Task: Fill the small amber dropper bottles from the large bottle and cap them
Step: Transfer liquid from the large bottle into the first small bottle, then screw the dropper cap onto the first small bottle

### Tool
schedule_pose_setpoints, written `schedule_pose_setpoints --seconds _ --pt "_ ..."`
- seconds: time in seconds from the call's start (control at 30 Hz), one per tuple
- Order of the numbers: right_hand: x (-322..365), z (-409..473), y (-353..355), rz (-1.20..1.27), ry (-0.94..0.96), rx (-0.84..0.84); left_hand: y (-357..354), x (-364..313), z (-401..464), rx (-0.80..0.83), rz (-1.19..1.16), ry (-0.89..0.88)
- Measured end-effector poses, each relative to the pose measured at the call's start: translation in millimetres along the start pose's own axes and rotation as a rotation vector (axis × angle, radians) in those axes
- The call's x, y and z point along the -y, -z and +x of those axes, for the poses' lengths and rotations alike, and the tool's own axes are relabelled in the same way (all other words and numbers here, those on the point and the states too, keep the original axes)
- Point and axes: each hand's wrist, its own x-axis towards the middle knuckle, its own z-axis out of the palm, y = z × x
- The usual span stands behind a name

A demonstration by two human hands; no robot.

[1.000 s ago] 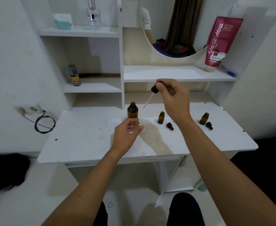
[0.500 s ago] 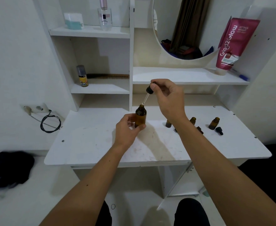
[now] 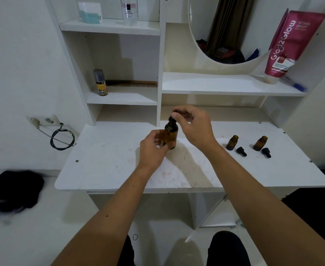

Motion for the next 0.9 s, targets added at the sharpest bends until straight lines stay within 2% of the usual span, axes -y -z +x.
schedule_pose_setpoints --seconds 0.37,0.63,0.9 --pt "1.7 -11.3 12.7 0.009 0.012 -0.060 -4.8 0.2 -7.7 -0.028 -0.009 0.038" --pt "-17.2 -48.0 44.7 0.011 -0.065 -0.129 -8.0 -6.9 -35.8 -0.181 -0.033 0.084" --pt "-57.0 -91.2 82.0 -0.067 -0.213 -0.183 -38.6 -17.2 -54.1 -0.060 -0.020 0.025"
